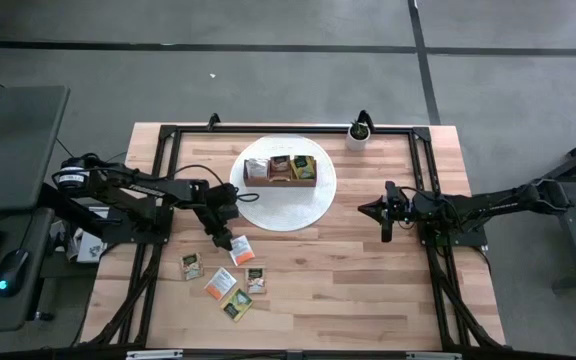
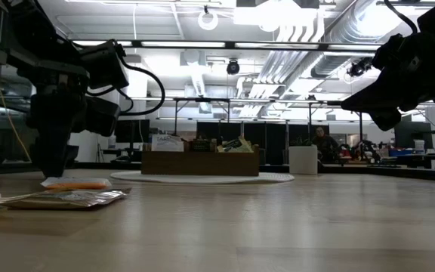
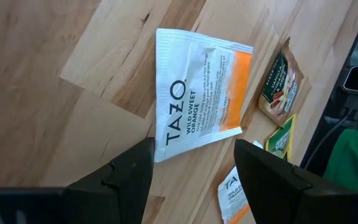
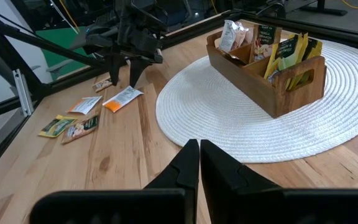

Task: Pick & Place Tea
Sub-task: Put the white tea bag into the left section of the wooden organizer

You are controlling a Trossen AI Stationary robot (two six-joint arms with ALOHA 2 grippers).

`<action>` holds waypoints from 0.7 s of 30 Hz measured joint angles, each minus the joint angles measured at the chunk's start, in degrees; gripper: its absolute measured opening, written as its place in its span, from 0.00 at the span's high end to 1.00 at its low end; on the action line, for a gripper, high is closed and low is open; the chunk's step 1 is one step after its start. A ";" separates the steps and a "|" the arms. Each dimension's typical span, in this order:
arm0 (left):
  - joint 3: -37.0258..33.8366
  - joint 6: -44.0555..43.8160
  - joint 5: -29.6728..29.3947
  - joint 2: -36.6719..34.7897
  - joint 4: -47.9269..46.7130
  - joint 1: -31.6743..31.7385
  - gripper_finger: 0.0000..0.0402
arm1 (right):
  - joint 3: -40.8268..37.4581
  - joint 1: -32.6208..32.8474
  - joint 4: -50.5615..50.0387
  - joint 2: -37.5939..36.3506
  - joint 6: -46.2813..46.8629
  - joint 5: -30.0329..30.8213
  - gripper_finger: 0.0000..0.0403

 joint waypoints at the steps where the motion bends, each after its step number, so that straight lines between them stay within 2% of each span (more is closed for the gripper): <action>1: 0.00 0.00 -0.12 0.14 0.06 0.00 0.45 | 0.00 0.00 0.00 0.00 0.00 0.02 0.97; 17: 1.11 0.07 2.20 4.42 3.38 0.02 0.45 | 0.00 -0.02 0.00 0.00 0.00 0.00 0.97; 21: 1.11 0.17 1.80 4.44 3.29 0.08 0.49 | 0.00 0.00 0.00 0.00 0.00 0.01 0.97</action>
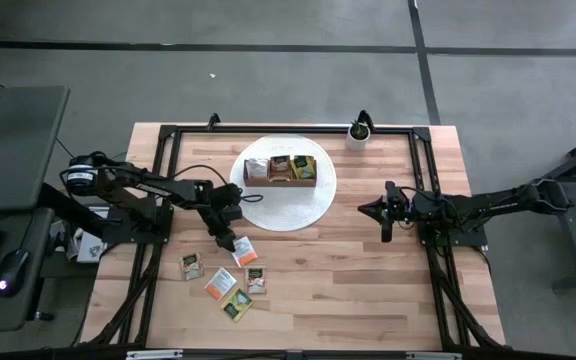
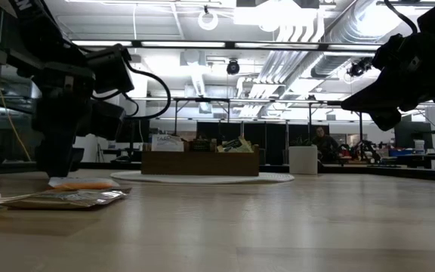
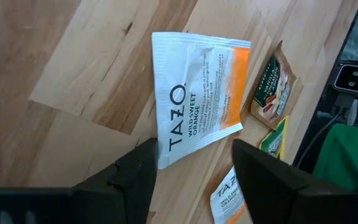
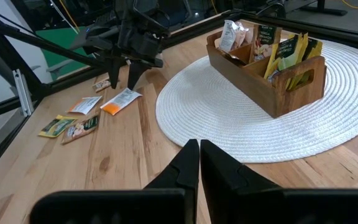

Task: Pick & Place Tea
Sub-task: Put the white tea bag into the left section of the wooden organizer

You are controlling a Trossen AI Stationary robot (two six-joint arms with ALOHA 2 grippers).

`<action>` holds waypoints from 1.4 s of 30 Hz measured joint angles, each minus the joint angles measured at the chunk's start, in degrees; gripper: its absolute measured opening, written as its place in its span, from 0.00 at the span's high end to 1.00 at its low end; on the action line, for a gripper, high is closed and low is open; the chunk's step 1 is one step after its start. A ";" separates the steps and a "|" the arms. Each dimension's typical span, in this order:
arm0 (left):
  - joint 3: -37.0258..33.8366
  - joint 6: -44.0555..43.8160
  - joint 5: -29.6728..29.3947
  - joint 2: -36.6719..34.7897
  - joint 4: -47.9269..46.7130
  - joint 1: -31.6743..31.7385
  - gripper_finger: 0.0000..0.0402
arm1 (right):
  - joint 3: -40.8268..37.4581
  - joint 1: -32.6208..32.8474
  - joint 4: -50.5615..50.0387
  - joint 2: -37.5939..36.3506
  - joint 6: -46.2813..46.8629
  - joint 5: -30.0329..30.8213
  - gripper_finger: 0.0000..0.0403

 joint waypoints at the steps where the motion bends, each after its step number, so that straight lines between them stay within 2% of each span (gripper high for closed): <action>1: 0.00 0.00 -0.12 0.00 -0.06 0.01 0.52 | 0.00 0.00 0.00 0.00 0.00 -0.01 0.97; 12: 0.00 4.06 -2.09 0.11 -0.35 0.03 0.93 | 0.00 0.00 0.00 0.01 0.00 0.01 0.97; 14: 0.00 5.52 -2.11 0.11 -0.33 0.03 0.98 | 0.00 -0.02 0.00 0.02 0.00 0.01 0.97; 29: 0.00 10.63 -0.54 -1.12 -0.34 0.06 1.00 | 0.00 0.00 0.00 0.00 0.00 0.00 0.97; 42: 0.87 13.63 -8.00 -11.95 -1.87 0.14 1.00 | 0.00 -0.01 0.00 0.00 0.00 0.01 0.97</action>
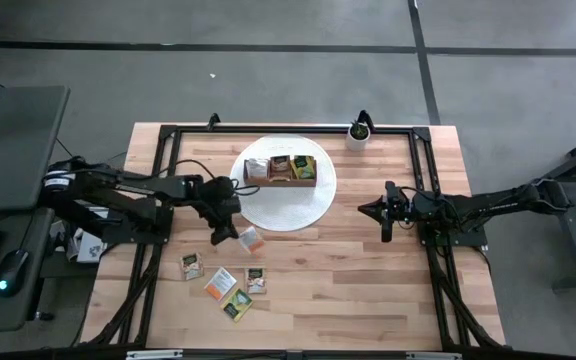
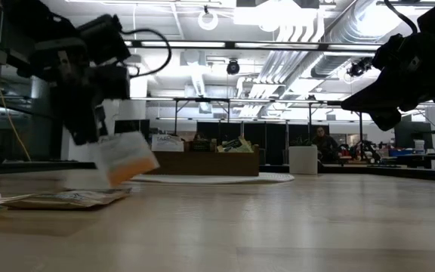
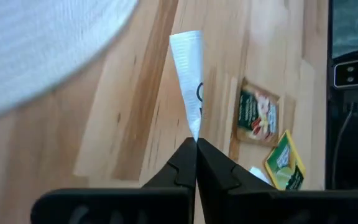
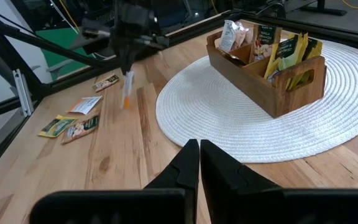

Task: Pick & Place Tea
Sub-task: Put the white tea bag into the left section of the wooden organizer

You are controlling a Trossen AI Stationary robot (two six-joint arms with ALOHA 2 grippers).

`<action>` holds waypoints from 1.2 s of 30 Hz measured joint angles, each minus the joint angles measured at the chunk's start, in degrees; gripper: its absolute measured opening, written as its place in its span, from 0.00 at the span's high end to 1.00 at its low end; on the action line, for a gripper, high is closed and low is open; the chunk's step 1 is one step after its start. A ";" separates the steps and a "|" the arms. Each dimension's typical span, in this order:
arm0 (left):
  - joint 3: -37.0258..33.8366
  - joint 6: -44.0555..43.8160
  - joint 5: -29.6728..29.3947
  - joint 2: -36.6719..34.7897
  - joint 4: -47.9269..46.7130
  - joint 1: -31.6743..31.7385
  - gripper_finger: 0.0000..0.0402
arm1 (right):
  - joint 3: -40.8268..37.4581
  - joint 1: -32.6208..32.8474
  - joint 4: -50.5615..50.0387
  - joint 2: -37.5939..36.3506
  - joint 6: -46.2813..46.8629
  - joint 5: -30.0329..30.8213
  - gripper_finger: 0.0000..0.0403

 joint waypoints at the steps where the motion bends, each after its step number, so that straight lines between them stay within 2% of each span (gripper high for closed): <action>1: 0.91 1.24 -0.88 -0.63 -1.11 0.23 1.00 | 0.00 0.01 0.00 0.02 0.00 0.00 0.97; 6: 8.53 12.09 -5.82 -2.91 -14.30 3.59 1.00 | 0.00 0.02 0.00 0.00 0.00 0.01 0.97; 10: 17.48 23.40 -12.51 -2.87 -27.00 6.34 1.00 | 0.00 0.02 -0.02 0.01 0.00 -0.01 0.97; 16: 28.67 35.54 -23.36 -0.11 -39.07 9.15 1.00 | -0.02 0.02 -0.02 0.00 0.00 -0.01 0.97; 20: 33.62 42.45 -26.96 2.00 -43.17 10.93 1.00 | -0.01 0.02 -0.02 0.01 0.00 0.00 0.97; 28: 40.92 50.32 -32.99 8.66 -46.06 13.30 1.00 | -0.02 0.00 -0.02 0.00 0.00 0.01 0.97; 36: 46.95 54.38 -36.81 16.06 -46.60 14.67 1.00 | 0.00 0.02 -0.02 0.00 0.00 0.01 0.97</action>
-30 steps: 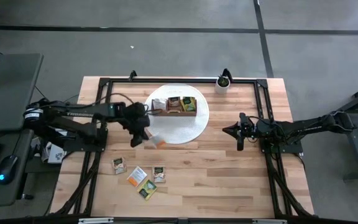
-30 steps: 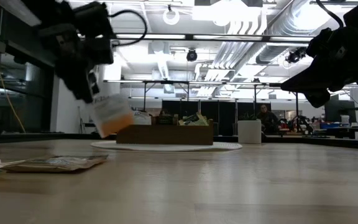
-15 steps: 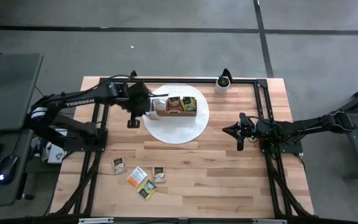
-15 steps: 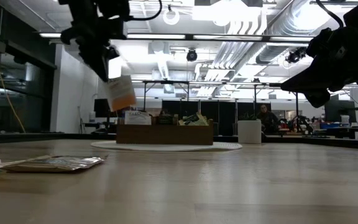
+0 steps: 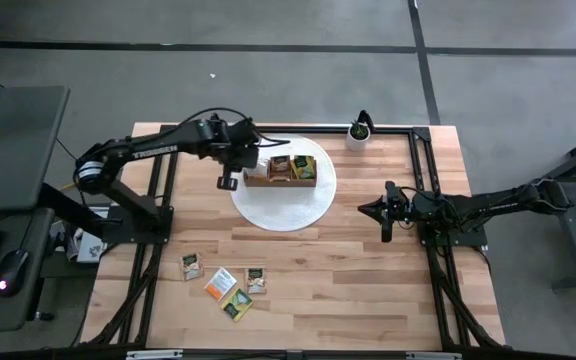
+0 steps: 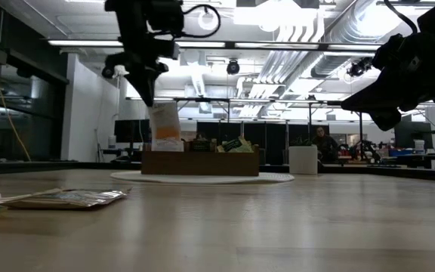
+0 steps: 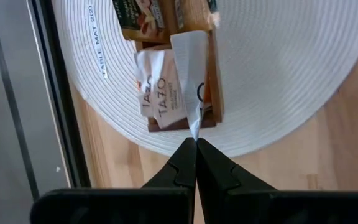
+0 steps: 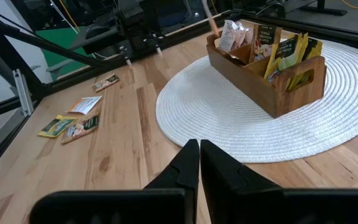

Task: Pick & Place Tea
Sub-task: Put the white tea bag into the left section of the wooden organizer

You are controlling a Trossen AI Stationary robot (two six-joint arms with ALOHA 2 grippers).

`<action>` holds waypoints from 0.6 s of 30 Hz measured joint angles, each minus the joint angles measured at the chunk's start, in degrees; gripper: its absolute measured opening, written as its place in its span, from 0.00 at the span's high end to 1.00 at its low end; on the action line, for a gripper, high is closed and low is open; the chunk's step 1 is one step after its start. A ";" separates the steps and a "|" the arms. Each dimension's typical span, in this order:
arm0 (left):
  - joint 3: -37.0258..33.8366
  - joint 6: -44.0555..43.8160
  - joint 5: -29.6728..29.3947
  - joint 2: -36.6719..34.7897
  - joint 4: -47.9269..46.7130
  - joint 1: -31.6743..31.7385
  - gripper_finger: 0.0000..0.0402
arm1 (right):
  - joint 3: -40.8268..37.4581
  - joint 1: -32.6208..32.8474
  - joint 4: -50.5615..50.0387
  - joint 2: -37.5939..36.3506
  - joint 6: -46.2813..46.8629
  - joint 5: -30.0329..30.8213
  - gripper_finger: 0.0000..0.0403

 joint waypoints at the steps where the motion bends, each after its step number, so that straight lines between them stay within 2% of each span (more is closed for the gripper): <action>1: 0.73 -0.02 0.00 1.05 0.11 0.04 1.00 | -0.01 -0.02 -0.01 0.00 0.00 -0.01 0.97; 18: 2.91 -1.84 -3.72 8.96 -0.39 1.11 1.00 | -0.01 -0.02 0.02 0.00 0.00 -0.01 0.97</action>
